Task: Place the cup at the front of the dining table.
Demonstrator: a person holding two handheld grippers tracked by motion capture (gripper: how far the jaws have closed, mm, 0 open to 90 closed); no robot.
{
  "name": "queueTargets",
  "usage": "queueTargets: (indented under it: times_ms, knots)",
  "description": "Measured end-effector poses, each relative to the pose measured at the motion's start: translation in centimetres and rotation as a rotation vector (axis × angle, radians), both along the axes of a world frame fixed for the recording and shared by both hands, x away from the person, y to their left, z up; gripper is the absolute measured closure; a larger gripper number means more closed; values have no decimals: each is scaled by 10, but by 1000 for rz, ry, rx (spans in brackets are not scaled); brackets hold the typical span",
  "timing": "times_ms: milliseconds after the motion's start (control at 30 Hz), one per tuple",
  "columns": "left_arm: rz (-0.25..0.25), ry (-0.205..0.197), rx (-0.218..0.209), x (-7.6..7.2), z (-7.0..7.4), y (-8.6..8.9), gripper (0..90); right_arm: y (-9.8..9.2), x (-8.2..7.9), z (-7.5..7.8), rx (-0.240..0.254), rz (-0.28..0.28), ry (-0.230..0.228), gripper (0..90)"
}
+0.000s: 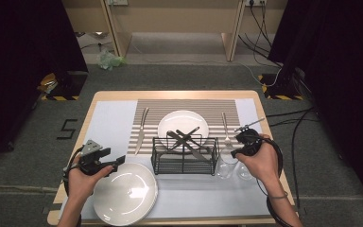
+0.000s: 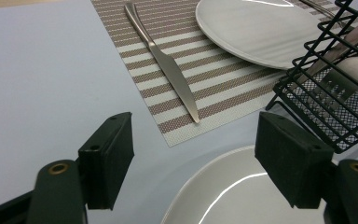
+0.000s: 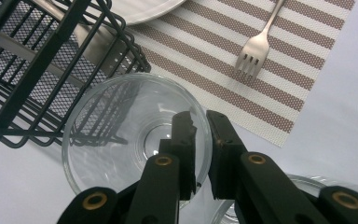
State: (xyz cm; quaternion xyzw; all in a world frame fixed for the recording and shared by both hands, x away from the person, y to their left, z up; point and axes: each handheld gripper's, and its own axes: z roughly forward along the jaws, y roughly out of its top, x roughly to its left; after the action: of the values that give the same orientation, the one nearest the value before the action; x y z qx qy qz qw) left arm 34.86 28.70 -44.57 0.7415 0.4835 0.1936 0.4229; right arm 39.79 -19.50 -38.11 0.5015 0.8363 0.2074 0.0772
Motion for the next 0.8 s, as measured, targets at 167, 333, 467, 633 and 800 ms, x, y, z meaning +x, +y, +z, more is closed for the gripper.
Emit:
queueTargets:
  times_ms: [167, 333, 467, 633, 800]
  knots:
    - [1, -1, -3, 0, 0, 0, 275, 0, -2, 1, -8, 11, -5, 831]
    - [-1, 0, 0, 0, 0, 0, 275, -1, -5, 2, 13, 17, -4, 841]
    - [0, 0, 0, 0, 0, 0, 275, -2, -7, 2, 12, 25, -8, 845]
    - [1, 0, 0, 0, 0, 0, 275, -3, -10, 3, 13, 24, -5, 850]
    - [1, 0, 1, 0, 0, 0, 275, -3, -11, 5, 8, 23, -6, 852]
